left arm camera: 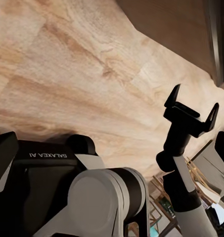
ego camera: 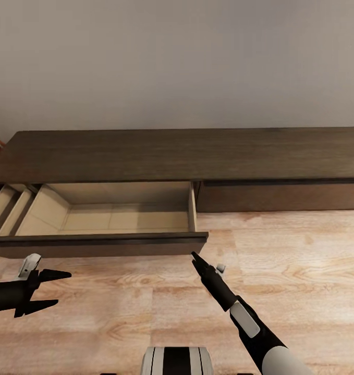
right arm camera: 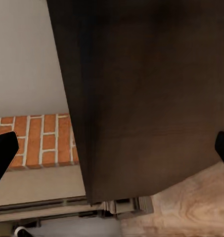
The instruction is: Place each of the two pumpkins and all three candles from the living room inside a cabinet in the living room (use any cabinet), then make sure every cabinet is closed, and position the cauldron so it is next to a table in the living room.
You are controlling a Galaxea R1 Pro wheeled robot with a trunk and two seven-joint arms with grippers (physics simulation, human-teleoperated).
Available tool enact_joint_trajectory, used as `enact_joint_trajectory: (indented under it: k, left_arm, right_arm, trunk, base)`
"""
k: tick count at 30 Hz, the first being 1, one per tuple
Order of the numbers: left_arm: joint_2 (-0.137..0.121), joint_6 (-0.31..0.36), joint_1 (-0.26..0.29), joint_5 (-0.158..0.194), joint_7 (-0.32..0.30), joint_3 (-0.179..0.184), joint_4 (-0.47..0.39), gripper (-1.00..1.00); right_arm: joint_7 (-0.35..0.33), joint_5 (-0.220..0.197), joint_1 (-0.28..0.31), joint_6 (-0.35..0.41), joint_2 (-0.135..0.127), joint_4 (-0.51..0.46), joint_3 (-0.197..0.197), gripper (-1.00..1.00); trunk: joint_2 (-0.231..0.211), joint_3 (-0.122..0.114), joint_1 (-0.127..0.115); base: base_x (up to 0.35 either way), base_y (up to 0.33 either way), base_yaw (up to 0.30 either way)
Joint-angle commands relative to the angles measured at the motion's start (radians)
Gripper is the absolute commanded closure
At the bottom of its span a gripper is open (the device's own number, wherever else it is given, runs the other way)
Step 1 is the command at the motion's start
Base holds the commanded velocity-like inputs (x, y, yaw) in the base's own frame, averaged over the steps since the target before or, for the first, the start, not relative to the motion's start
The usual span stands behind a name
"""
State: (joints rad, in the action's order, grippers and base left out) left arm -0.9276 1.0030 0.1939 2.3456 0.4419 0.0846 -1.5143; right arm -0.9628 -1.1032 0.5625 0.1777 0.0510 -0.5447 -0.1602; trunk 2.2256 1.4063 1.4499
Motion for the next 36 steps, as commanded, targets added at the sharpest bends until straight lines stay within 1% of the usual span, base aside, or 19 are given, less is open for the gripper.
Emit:
enact_joint_trajectory:
  k: [1,4,6,7,9,10,14,16,18,21,23,24,26,28,31,33,36]
  left_arm:
    - [-0.001,0.0,0.001,0.011,0.009,0.001,0.0,-1.0]
    - [-0.002,0.0,0.001,0.011,0.009,0.001,0.0,-1.0]
    - [-0.002,0.0,0.001,0.011,0.009,0.001,0.001,-1.0]
    - [-0.002,0.0,0.001,0.011,0.01,0.002,0.002,-1.0]
    - [-0.002,0.0,0.001,0.011,0.01,0.005,0.004,-1.0]
    - [-0.002,0.0,0.001,0.011,0.01,0.006,0.004,-1.0]
    - [-0.003,0.0,0.001,0.011,0.011,0.012,0.006,-1.0]
    - [-0.003,0.0,0.001,0.011,0.011,0.014,0.006,-1.0]
    - [-0.003,0.0,0.001,0.011,0.011,0.014,0.005,-1.0]
    - [-0.003,0.001,0.001,0.011,0.011,0.015,0.005,-1.0]
    - [-0.003,0.0,0.001,0.011,0.011,0.015,0.006,-1.0]
    - [-0.003,0.001,0.001,0.011,0.011,0.015,0.006,-1.0]
    - [-0.003,0.0,0.001,0.011,0.011,0.015,0.006,-1.0]
    - [-0.002,0.0,0.001,0.011,0.011,0.015,0.006,-1.0]
    - [-0.002,0.0,0.001,0.011,0.011,0.015,0.019,-1.0]
    - [-0.001,0.0,0.001,0.011,0.011,0.016,0.028,-1.0]
    - [0.0,0.0,0.001,0.011,0.012,0.023,0.036,-1.0]
  right_arm:
    - [-0.001,-0.011,0.0,0.033,-0.001,0.001,-0.001,-1.0]
    - [0.008,-0.013,0.0,0.071,-0.005,0.008,0.001,-1.0]
    - [0.024,-0.045,-0.001,0.1,-0.008,0.061,0.002,-1.0]
    - [0.029,-0.084,-0.001,0.125,-0.01,0.108,0.001,-1.0]
    - [0.034,-0.113,-0.003,0.157,-0.011,0.166,-0.001,-1.0]
    - [0.035,-0.116,-0.003,0.164,-0.011,0.182,-0.002,-1.0]
    - [0.035,-0.127,-0.004,0.21,-0.011,0.343,-0.009,-1.0]
    - [0.035,-0.125,-0.004,0.226,-0.011,0.377,-0.012,-1.0]
    - [0.04,-0.108,-0.004,0.232,-0.011,0.398,-0.013,-1.0]
    - [0.082,-0.047,-0.004,0.233,-0.011,0.411,-0.012,-1.0]
    - [0.092,-0.015,-0.004,0.235,-0.012,0.407,-0.013,-1.0]
    - [0.093,-0.003,-0.004,0.231,-0.012,0.406,-0.013,-1.0]
    - [0.098,0.007,-0.004,0.225,-0.011,0.405,-0.014,-1.0]
    - [0.104,0.029,-0.004,0.211,-0.008,0.404,-0.029,-1.0]
    - [0.106,0.087,-0.004,0.193,-0.005,0.403,-0.062,-1.0]
    - [0.108,0.107,-0.004,0.188,-0.006,0.403,-0.07,-1.0]
    - [0.112,0.111,-0.004,0.191,-0.009,0.407,-0.072,-1.0]
  trunk:
    - [-0.007,-0.003,-0.004]
    - [-0.028,-0.012,-0.016]
    - [-0.042,-0.018,-0.023]
    - [-0.049,-0.022,-0.027]
    - [-0.063,-0.028,-0.035]
    - [-0.07,-0.031,-0.039]
    - [-0.098,-0.043,-0.054]
    - [-0.112,-0.05,-0.062]
    - [-0.126,-0.056,-0.069]
    - [-0.147,-0.065,-0.081]
    - [-0.161,-0.072,-0.088]
    - [-0.168,-0.075,-0.092]
    - [-0.182,-0.081,-0.1]
    - [-0.196,-0.087,-0.108]
    - [-0.217,-0.097,-0.119]
    - [-0.231,-0.103,-0.127]
    - [-0.252,-0.112,-0.138]
  base:
    - [0.0,0.0,0.0]
    - [0.0,0.0,0.0]
    - [0.0,0.0,0.0]
    - [0.0,0.0,0.0]
    - [0.0,0.0,0.0]
    - [0.0,0.0,0.0]
    - [0.0,0.0,0.0]
    - [0.0,0.0,0.0]
    - [0.0,0.0,0.0]
    - [0.0,0.0,0.0]
    - [0.0,0.0,0.0]
    - [0.0,0.0,0.0]
    - [0.0,0.0,0.0]
    - [0.0,0.0,0.0]
    - [0.0,0.0,0.0]
    - [0.0,0.0,0.0]
    - [0.0,0.0,0.0]
